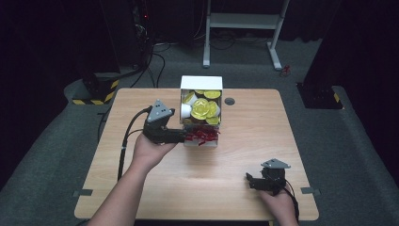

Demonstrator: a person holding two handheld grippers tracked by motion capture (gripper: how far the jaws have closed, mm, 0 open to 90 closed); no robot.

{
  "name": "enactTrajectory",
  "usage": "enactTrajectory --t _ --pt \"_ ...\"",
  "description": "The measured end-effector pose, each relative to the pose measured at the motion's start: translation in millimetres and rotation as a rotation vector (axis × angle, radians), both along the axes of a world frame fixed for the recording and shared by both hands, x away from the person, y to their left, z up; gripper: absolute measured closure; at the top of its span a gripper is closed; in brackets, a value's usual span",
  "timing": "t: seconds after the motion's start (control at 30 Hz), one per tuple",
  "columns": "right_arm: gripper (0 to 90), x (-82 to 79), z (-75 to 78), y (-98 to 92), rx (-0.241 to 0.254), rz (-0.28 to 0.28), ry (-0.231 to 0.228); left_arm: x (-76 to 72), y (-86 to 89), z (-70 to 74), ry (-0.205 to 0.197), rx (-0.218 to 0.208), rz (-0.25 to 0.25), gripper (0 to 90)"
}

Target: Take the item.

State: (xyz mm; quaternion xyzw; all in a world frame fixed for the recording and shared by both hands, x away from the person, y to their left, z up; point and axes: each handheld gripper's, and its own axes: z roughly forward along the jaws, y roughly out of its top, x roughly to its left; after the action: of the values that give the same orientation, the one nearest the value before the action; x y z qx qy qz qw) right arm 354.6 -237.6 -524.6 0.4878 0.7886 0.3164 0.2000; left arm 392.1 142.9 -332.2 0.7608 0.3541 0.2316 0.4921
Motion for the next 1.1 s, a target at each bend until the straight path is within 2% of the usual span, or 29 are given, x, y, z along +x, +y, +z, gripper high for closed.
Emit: enactTrajectory --t 0.1,0.17,0.27,0.3,0.33,0.5,0.63,0.93,1.1 --pt "8.7 0.0 0.0 0.0 0.000 0.000 0.000 2.2 -3.7 1.7 0.000 -0.005 -0.001 22.2" --pt "8.7 0.0 0.0 0.0 0.000 0.000 0.000 3.5 -6.8 3.6 -0.010 0.006 0.002 25.8" --pt "8.7 0.0 0.0 0.0 0.000 0.000 0.000 3.7 -11.1 6.3 -0.028 0.009 0.005 40.9" --pt "8.7 0.0 0.0 0.0 0.000 0.000 0.000 3.8 -13.1 6.9 -0.039 0.017 0.002 40.9" --pt "8.7 0.0 0.0 0.0 0.000 0.000 0.000 5.3 -17.8 8.5 -0.050 0.032 0.020 49.4" --pt "8.7 0.1 0.0 -0.2 0.000 0.001 -0.001 12.7 -28.1 13.9 -0.056 0.065 0.048 66.5" --pt "8.7 0.1 0.0 -0.2 0.000 0.001 -0.001 19.3 -37.2 14.2 -0.058 0.089 0.068 66.7" --pt "8.7 0.1 0.0 -0.3 0.001 0.001 -0.001 28.1 -45.1 11.3 -0.062 0.131 0.098 67.2" --pt "8.7 0.1 0.1 -0.3 0.002 0.000 0.000 34.9 -44.8 7.5 -0.040 0.144 0.108 66.6"
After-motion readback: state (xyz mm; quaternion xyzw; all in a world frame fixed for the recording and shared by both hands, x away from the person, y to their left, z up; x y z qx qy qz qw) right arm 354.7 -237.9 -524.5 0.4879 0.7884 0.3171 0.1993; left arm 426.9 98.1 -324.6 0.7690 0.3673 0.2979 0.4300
